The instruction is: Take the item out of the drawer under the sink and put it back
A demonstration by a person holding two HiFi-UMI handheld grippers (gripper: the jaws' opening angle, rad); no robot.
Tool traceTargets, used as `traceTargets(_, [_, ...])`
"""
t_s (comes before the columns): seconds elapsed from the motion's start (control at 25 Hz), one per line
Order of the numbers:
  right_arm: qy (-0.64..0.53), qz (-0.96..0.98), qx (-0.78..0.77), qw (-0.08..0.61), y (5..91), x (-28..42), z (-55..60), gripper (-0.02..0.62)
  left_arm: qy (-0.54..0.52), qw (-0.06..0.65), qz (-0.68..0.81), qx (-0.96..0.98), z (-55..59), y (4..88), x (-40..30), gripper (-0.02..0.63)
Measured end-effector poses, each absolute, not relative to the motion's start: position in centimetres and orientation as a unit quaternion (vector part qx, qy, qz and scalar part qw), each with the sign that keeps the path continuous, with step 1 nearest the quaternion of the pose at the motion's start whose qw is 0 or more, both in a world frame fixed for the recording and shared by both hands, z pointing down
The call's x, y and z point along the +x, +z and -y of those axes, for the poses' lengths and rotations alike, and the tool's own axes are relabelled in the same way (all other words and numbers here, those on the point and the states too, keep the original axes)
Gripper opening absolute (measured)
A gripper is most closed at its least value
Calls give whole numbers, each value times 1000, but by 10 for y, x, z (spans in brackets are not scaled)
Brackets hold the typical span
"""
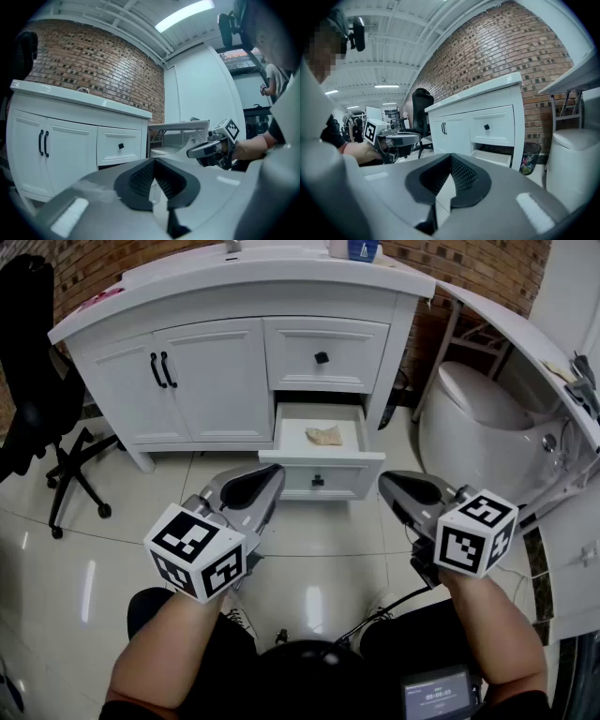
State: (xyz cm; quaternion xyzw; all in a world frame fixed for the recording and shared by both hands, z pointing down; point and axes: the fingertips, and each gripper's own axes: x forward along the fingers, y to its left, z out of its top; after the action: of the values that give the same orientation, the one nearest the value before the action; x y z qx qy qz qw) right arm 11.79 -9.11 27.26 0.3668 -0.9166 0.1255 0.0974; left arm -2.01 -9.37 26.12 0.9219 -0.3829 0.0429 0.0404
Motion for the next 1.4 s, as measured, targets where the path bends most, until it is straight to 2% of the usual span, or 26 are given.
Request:
traceTargets(0.64, [137,917,365,77,267,112,101,8,47,19,379,924,100,256,-15,5])
traceTargets(1.16, [153,917,361,75,280,105,143,8,47,67,376,923,140,279,-30,5])
traceTargets(1.4, [151,909,380,83,292,113,170,8,64,56,370,925,168,293,-27,5])
